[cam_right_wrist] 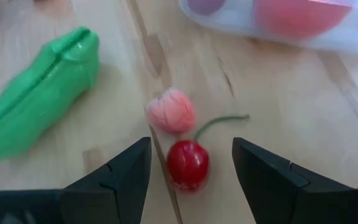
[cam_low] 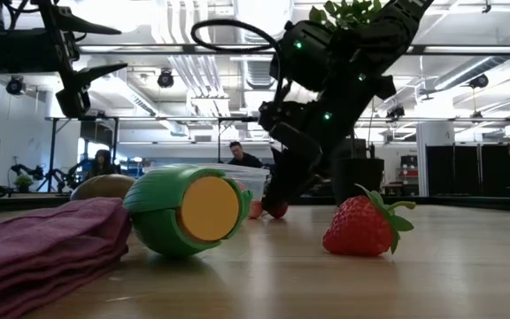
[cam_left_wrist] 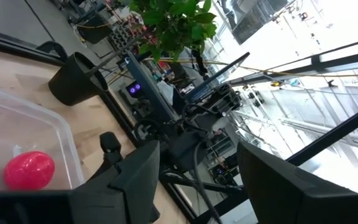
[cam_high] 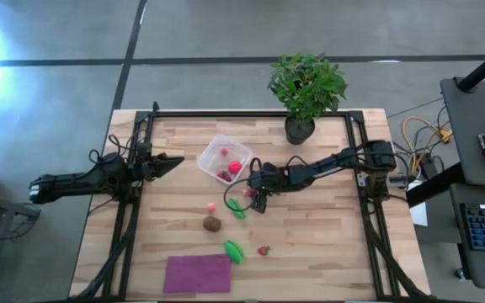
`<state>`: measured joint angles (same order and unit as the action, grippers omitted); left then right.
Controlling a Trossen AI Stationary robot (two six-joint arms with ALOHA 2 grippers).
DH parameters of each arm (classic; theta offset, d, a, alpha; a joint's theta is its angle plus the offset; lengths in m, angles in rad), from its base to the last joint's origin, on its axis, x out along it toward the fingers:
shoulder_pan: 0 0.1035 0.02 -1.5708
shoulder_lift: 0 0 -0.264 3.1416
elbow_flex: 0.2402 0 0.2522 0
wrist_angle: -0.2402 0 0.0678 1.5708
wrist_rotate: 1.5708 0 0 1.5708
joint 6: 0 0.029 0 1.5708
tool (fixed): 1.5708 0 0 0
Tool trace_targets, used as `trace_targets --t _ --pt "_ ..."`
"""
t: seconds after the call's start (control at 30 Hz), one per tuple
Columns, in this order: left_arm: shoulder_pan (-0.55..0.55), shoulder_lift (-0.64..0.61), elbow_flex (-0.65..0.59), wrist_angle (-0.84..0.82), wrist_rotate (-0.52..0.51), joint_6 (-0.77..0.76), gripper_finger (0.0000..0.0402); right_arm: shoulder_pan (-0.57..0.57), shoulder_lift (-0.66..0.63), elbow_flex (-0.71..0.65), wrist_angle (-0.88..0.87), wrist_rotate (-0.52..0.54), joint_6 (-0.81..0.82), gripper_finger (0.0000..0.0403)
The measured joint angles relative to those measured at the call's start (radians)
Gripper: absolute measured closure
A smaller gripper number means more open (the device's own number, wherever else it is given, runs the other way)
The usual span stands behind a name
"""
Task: Pick and placing Produce into tupperware
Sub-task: Put the cherry into the transparent bin
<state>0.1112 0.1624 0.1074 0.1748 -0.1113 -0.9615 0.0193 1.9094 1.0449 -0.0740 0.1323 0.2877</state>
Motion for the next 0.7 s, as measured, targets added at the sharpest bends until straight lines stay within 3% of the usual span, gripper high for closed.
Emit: trace_targets --t 0.4,0.7 --pt "0.000 0.001 0.000 0.001 0.000 0.000 0.0201 0.001 0.006 0.004 -0.027 0.000 -0.001 0.0189" --pt "0.000 0.000 0.000 0.000 0.000 0.000 0.0201 0.000 0.004 0.004 -0.027 0.000 0.008 0.0240"
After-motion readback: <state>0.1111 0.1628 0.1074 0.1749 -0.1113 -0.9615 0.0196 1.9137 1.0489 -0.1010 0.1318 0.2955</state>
